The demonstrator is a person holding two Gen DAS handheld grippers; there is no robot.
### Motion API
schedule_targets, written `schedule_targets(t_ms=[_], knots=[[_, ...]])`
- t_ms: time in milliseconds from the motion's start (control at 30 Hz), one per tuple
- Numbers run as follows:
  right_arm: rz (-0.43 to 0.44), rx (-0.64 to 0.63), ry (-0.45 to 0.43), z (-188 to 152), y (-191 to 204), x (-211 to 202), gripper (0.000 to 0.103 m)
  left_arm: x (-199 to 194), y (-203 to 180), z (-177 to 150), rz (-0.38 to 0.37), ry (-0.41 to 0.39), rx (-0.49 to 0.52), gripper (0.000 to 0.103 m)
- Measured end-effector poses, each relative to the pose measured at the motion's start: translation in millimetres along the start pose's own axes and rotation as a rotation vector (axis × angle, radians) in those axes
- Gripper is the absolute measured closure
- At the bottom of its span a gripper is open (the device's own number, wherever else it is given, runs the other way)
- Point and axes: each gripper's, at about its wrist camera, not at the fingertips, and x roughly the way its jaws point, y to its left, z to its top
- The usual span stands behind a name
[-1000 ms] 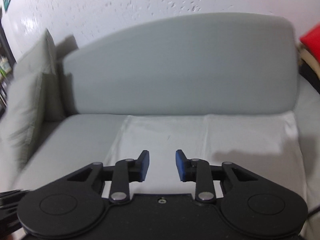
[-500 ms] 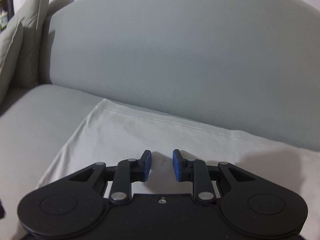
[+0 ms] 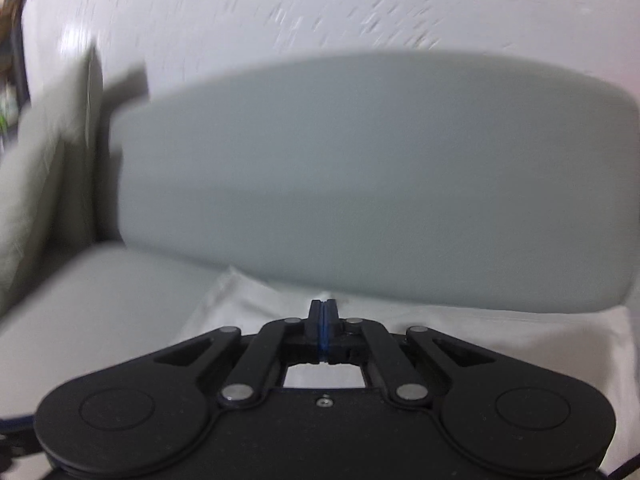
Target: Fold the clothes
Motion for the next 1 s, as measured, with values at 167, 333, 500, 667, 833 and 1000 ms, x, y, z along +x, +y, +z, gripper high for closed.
schedule_targets(t_ms=[167, 333, 500, 667, 833, 1000], knots=[[0.061, 0.183, -0.048, 22.2, -25.6, -85.0, 0.103, -56.8, -19.7, 6.7, -0.029, -0.013, 0.048, 0.089], [0.234, 0.474, -0.157, 27.9, -80.8, -217.2, 0.103, -123.2, -62.1, 5.9, -0.117, -0.047, 0.182, 0.089], [0.254, 0.716, -0.32, 3.3, -154.8, -383.0, 0.103, -178.8, -117.5, 2.6, -0.273, -0.077, 0.273, 0.088], [0.039, 0.912, -0.441, -44.4, -224.8, -536.0, 0.095, -215.3, -190.1, -10.6, -0.454, -0.074, 0.388, 0.084], [0.02, 1.097, -0.659, -111.2, -266.6, -657.8, 0.061, -231.0, -255.0, -37.0, -0.613, -0.013, 0.461, 0.083], [0.326, 1.079, -0.974, -181.5, -268.5, -712.5, 0.06, -236.3, -309.3, -60.0, -0.691, 0.042, 0.559, 0.083]])
